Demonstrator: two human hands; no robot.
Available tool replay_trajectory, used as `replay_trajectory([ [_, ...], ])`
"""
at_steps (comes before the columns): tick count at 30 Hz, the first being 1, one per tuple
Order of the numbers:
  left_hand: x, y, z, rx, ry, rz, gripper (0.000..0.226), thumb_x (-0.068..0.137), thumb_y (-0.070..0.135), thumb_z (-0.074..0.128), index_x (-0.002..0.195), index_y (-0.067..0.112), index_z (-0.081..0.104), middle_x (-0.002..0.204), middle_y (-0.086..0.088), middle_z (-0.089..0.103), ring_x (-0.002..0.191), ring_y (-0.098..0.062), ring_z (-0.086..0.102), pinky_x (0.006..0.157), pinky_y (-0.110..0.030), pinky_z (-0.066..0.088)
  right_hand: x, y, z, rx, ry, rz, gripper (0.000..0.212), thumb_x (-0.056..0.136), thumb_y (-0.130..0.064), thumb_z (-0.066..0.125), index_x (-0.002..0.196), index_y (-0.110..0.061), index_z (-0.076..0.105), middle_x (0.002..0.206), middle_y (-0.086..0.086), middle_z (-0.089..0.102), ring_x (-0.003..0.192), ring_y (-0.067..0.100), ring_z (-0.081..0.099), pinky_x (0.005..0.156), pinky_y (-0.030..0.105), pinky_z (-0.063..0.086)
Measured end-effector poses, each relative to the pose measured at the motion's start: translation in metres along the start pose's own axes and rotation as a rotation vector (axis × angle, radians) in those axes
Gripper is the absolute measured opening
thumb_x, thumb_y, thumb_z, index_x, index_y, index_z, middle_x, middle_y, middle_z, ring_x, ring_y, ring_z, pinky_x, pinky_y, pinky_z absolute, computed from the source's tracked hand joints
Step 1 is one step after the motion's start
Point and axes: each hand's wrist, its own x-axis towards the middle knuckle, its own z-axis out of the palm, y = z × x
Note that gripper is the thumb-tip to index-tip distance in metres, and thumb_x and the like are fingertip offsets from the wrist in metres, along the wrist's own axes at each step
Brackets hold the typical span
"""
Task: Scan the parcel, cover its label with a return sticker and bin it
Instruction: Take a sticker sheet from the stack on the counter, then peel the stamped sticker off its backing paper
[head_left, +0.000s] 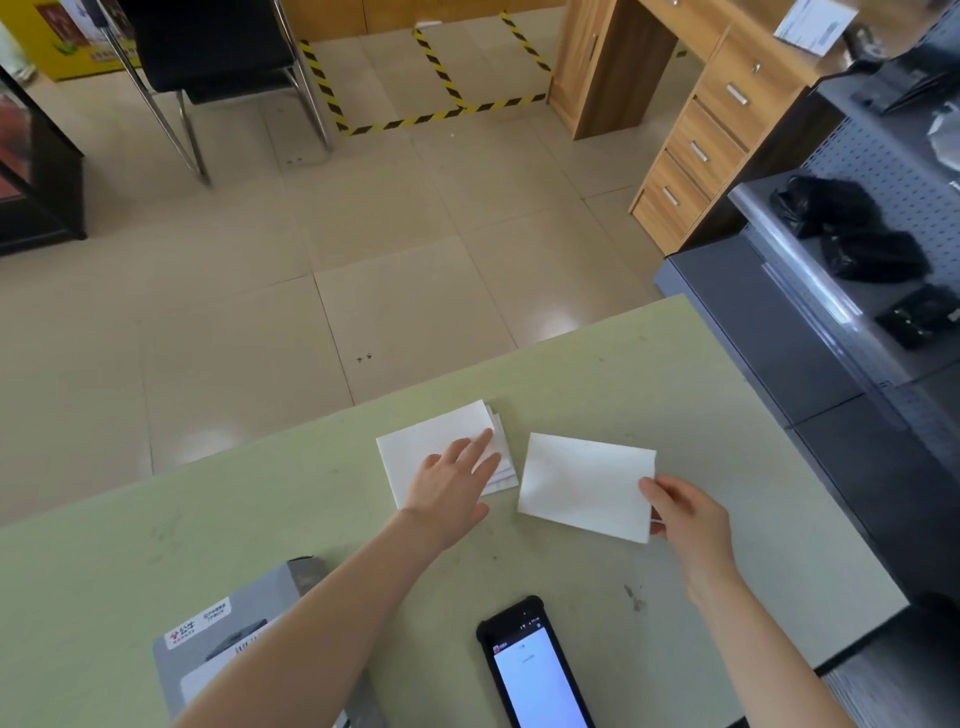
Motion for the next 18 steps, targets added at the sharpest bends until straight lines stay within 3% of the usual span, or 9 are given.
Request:
replay_trajectory([
  [3,-0.018,0.001,-0.016,-0.191,0.060,-0.050,0.063,0.096,0.040,0.049,0.152,0.026,0.023,0.164,0.002,0.008,0.147,-0.022,0.016,0.115,-0.038,0.026,-0.014,-0.023,0.010,0.008,-0.079,-0.105,0.009,0.083,-0.014,0.068,0.078,-0.021,0.070,0.080,0.001,0.072,0.069,0.020,0.063,0.066,0.030,0.053],
  [4,-0.026,0.001,-0.024,-0.383,0.102,-0.128,0.058,0.096,0.041,0.050,0.149,0.026,0.030,0.160,0.002,0.023,0.143,-0.021,0.027,0.111,-0.035,0.032,-0.022,-0.032,0.016,0.002,-0.103,-0.144,0.008,0.083,-0.015,0.069,0.078,-0.021,0.071,0.080,-0.002,0.073,0.071,0.018,0.064,0.069,0.029,0.053],
  [6,-0.048,0.000,-0.042,-0.898,0.203,-0.341,0.046,0.094,0.044,0.051,0.137,0.027,0.048,0.134,0.006,0.057,0.119,-0.014,0.056,0.091,-0.027,0.047,-0.042,-0.050,0.034,-0.027,-0.156,-0.237,0.009,0.082,-0.017,0.071,0.076,-0.025,0.071,0.078,-0.009,0.072,0.072,0.008,0.064,0.068,0.016,0.050],
  [8,-0.072,-0.004,-0.059,-1.416,0.249,-0.473,0.037,0.094,0.047,0.051,0.124,0.027,0.058,0.108,0.008,0.072,0.096,-0.010,0.070,0.077,-0.025,0.053,-0.069,-0.066,0.057,-0.100,-0.226,-0.386,0.014,0.080,-0.016,0.073,0.073,-0.027,0.069,0.079,-0.013,0.071,0.073,0.002,0.063,0.066,0.008,0.046],
  [10,-0.098,-0.014,-0.069,-1.759,0.300,-0.499,0.033,0.094,0.048,0.052,0.119,0.028,0.058,0.105,0.002,0.075,0.093,-0.018,0.074,0.076,-0.033,0.058,-0.096,-0.078,0.078,-0.220,-0.278,-0.615,0.012,0.076,-0.013,0.076,0.074,-0.023,0.071,0.082,-0.013,0.069,0.079,0.004,0.062,0.073,0.010,0.045],
  [13,-0.137,-0.034,-0.079,-1.993,0.435,-0.526,0.027,0.093,0.046,0.056,0.117,0.033,0.053,0.113,-0.008,0.069,0.092,-0.028,0.074,0.071,-0.041,0.060,-0.133,-0.087,0.105,-0.358,-0.320,-0.895,0.016,0.069,-0.007,0.081,0.077,-0.018,0.076,0.090,-0.007,0.068,0.087,0.003,0.060,0.082,0.012,0.045],
  [18,-0.209,-0.068,-0.077,-2.001,0.655,-0.554,0.031,0.093,0.024,0.062,0.123,0.025,0.053,0.103,-0.011,0.066,0.072,-0.023,0.073,0.058,-0.032,0.058,-0.184,-0.088,0.130,-0.457,-0.437,-1.042,0.027,0.062,-0.001,0.083,0.073,-0.025,0.078,0.112,-0.006,0.061,0.106,0.007,0.052,0.093,0.019,0.037],
])
